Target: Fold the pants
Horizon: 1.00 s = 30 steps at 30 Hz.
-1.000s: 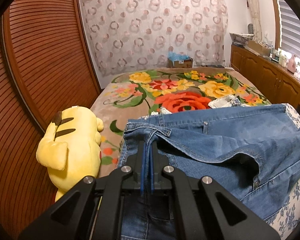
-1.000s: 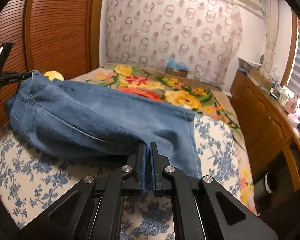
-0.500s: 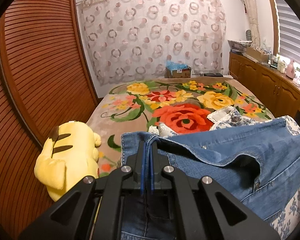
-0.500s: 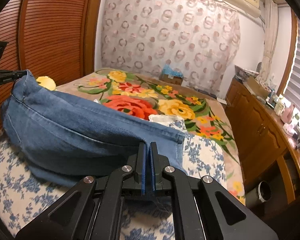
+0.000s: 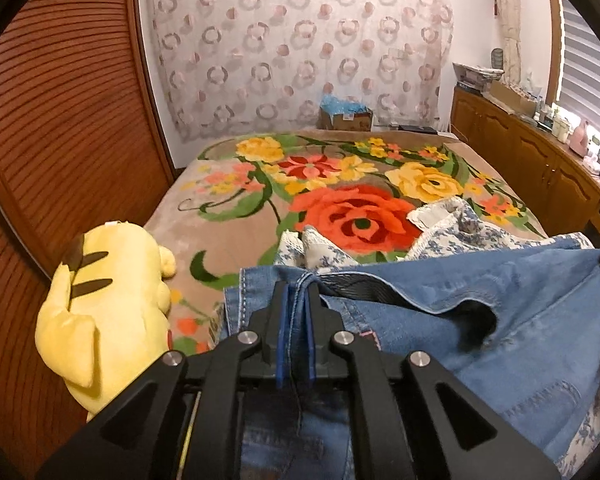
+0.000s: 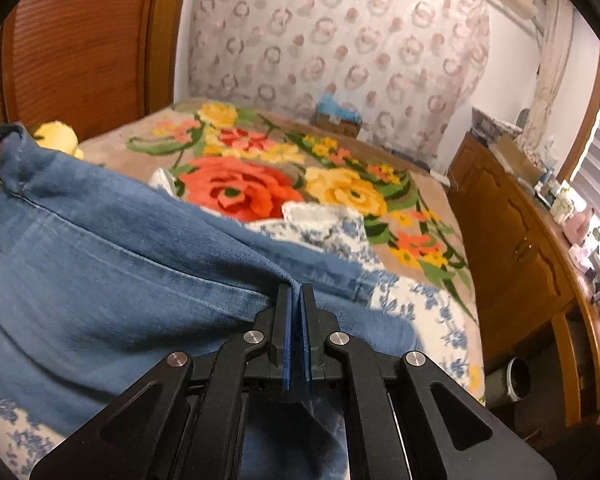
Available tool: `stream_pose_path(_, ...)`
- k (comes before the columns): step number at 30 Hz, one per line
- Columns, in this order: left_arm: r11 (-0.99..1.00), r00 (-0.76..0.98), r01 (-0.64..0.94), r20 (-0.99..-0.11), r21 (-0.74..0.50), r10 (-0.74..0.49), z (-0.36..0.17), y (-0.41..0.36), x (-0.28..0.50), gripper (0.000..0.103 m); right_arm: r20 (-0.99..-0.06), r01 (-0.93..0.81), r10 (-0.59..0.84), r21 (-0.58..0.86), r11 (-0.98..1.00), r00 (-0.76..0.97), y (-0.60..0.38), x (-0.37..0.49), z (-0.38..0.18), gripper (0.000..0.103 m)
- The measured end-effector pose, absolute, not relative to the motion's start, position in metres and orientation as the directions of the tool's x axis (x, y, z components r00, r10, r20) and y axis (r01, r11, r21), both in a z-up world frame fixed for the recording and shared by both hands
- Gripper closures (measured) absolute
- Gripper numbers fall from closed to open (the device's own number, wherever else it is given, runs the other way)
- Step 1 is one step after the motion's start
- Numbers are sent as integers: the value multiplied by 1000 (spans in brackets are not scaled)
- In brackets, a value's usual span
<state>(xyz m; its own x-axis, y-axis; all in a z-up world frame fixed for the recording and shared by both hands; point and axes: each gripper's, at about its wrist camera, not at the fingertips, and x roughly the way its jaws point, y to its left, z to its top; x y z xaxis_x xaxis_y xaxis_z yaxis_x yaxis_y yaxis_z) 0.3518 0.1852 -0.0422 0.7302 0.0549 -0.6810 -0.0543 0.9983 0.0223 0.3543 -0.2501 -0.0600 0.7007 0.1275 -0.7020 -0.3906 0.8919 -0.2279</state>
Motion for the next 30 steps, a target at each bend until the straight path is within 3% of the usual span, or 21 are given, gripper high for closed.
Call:
stream_pose_path(5,998,729,-34,-681,53,61,-34,178,334,83,-727,-391,109,-231,891,678,-248,370,-78,102)
stream_pose_path(9,997,753,-32,-654,70,70,-23,177,316,65,-734,-390,99,-237,890,672,-245,373,-84,102)
stream_pose_path(13,998,772,-29,-633,52,56,-10,176,302,59,-736,-388,92,-243,889,671,-242,371,-87,102)
stream_pose_path(27,991,788,-70,-603,113,125,-4,161,271,59,-734,-391,110,-222,893,670,-243,365,-85,101)
stream_pose_path(30,993,782,-56,-613,107,110,-9,156,265,59,-734,-388,122,-204,899,668,-243,358,-80,91)
